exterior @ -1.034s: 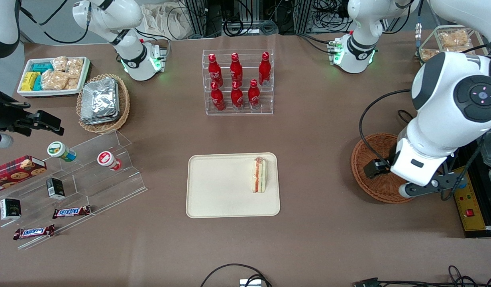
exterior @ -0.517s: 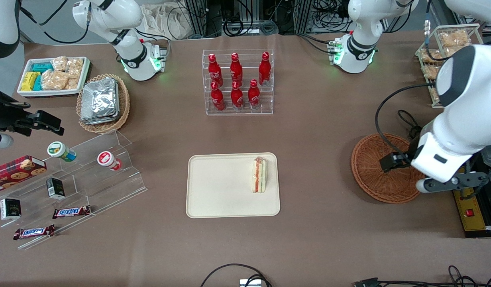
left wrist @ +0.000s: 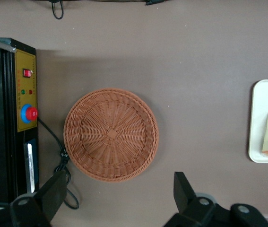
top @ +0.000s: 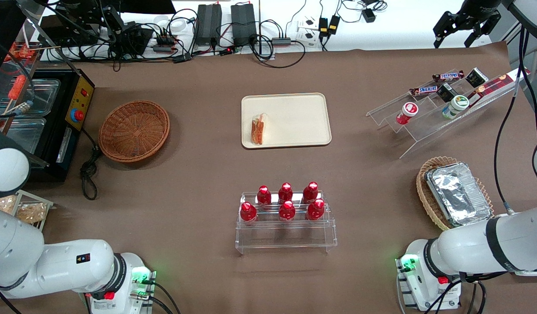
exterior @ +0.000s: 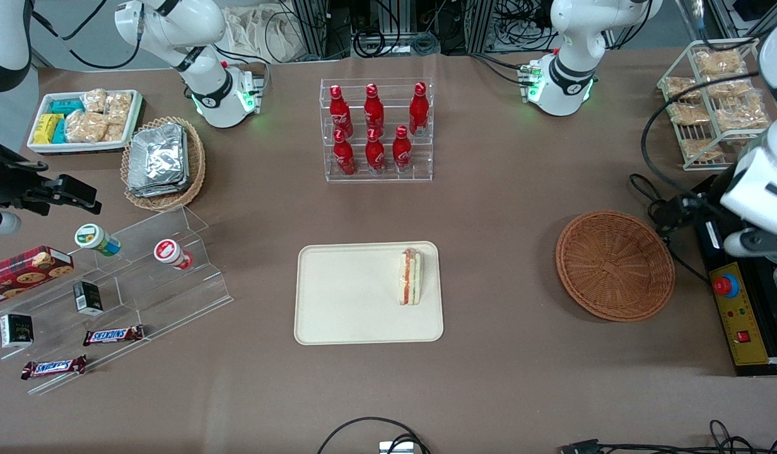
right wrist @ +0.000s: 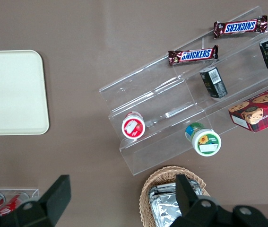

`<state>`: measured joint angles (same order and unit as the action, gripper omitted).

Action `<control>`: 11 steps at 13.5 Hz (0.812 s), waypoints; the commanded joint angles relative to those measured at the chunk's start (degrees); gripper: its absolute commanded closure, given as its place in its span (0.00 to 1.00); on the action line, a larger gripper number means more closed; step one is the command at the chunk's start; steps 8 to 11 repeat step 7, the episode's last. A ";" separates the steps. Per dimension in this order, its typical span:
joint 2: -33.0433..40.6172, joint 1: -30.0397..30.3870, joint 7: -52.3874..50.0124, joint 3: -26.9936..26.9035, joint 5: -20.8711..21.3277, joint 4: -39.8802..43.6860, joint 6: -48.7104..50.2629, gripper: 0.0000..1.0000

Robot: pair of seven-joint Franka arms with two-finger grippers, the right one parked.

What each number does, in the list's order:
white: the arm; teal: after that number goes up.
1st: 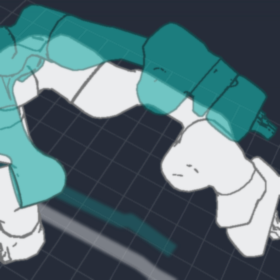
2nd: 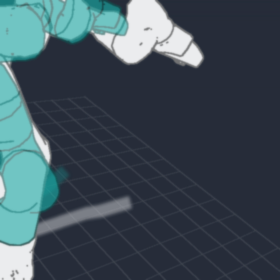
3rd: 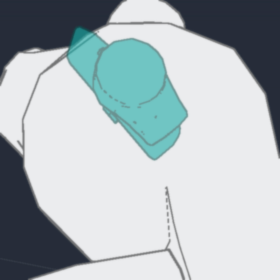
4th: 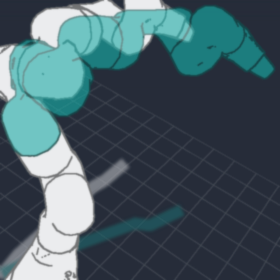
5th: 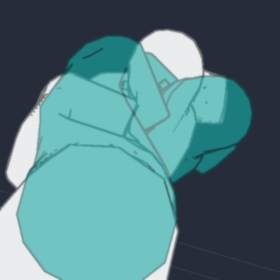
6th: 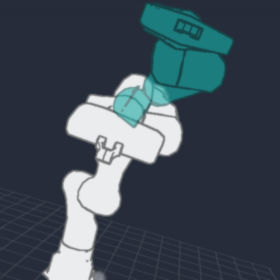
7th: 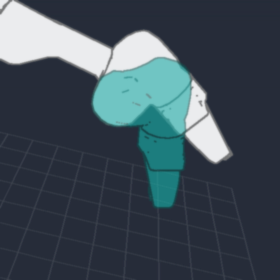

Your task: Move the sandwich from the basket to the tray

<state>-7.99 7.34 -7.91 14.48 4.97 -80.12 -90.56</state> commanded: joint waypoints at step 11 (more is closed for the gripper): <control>11.85 -2.60 4.92 -6.48 -5.67 -7.95 2.49 0.00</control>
